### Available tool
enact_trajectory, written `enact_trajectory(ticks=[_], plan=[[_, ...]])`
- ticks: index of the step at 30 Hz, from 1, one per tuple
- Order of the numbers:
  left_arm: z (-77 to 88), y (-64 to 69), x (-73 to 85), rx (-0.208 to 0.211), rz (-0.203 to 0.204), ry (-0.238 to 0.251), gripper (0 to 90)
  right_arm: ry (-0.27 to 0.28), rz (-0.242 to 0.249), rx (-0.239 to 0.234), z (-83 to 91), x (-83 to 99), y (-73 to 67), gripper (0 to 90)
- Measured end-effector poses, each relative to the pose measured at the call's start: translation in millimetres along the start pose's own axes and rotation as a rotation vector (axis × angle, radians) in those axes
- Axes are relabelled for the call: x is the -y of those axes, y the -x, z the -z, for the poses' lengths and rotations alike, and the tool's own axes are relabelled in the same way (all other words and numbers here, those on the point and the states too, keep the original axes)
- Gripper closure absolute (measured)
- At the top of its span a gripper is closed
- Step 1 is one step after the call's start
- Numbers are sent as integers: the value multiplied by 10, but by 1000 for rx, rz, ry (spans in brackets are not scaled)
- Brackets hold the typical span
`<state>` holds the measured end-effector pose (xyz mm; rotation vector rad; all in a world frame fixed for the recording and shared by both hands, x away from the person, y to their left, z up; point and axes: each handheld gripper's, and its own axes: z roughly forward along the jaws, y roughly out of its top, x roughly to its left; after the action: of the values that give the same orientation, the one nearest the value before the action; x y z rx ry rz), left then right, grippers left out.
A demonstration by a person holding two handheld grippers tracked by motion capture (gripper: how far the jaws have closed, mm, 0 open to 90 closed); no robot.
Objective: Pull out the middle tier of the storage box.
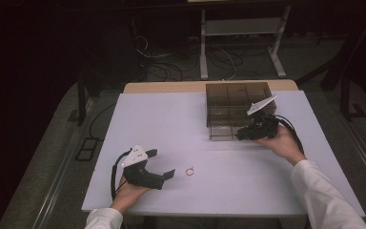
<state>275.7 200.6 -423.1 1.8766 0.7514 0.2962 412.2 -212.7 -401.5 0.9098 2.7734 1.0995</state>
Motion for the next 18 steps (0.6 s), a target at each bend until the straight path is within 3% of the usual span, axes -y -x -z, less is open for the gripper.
enact_trajectory(ticks=[8,18], plan=[[1,3,-2,1,-1,1,0,9,-5,-8,3,-8,-41,673],[6,14,-3,5,-1,3,0,41,-9,16,99,-41,-137,584]])
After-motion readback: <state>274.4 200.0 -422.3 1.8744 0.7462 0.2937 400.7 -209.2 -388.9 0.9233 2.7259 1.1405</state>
